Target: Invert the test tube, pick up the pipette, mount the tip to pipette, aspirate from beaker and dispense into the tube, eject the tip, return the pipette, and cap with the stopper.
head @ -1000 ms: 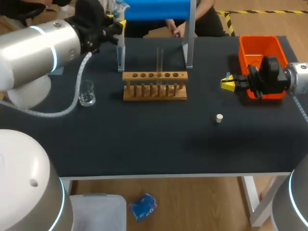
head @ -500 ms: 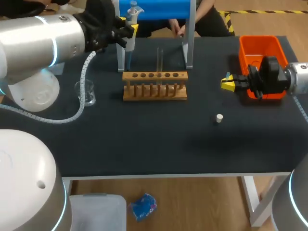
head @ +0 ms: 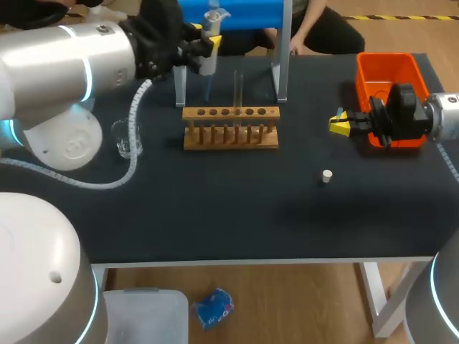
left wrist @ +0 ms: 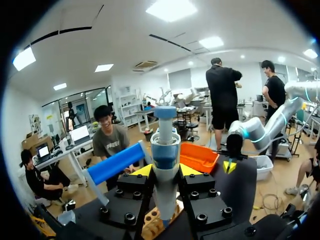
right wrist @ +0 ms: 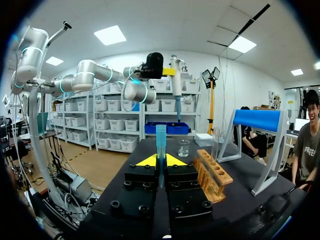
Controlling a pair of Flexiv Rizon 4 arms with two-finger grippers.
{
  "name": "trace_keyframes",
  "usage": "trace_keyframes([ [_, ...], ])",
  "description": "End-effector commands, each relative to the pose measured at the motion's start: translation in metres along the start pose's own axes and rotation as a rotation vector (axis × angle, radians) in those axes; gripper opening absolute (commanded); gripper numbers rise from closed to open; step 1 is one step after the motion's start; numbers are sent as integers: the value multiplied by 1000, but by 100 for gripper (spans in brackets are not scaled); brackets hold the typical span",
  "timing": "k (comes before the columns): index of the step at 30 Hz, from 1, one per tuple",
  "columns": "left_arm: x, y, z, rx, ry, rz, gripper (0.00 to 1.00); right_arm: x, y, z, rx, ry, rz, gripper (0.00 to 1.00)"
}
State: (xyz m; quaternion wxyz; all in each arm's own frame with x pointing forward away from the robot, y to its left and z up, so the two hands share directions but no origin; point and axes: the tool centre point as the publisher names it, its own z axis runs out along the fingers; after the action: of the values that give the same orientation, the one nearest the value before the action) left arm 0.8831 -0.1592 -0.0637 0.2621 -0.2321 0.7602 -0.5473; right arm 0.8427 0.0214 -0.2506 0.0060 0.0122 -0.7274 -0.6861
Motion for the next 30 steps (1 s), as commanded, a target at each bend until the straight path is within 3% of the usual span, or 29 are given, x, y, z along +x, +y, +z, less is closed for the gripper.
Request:
trace_keyframes([
  [1,12,-7,16,36,482,18,0,1,1,0,3,-2,-1,0],
  [7,45,-23,25,28,651,55,0,1,1,0,3,-2,-1,0],
  [23,45,-23,25,28,651,55,0,1,1,0,3,-2,-1,0],
  [30,76,-42,38,46,761,98,0,1,1,0,3,-2,-1,0],
])
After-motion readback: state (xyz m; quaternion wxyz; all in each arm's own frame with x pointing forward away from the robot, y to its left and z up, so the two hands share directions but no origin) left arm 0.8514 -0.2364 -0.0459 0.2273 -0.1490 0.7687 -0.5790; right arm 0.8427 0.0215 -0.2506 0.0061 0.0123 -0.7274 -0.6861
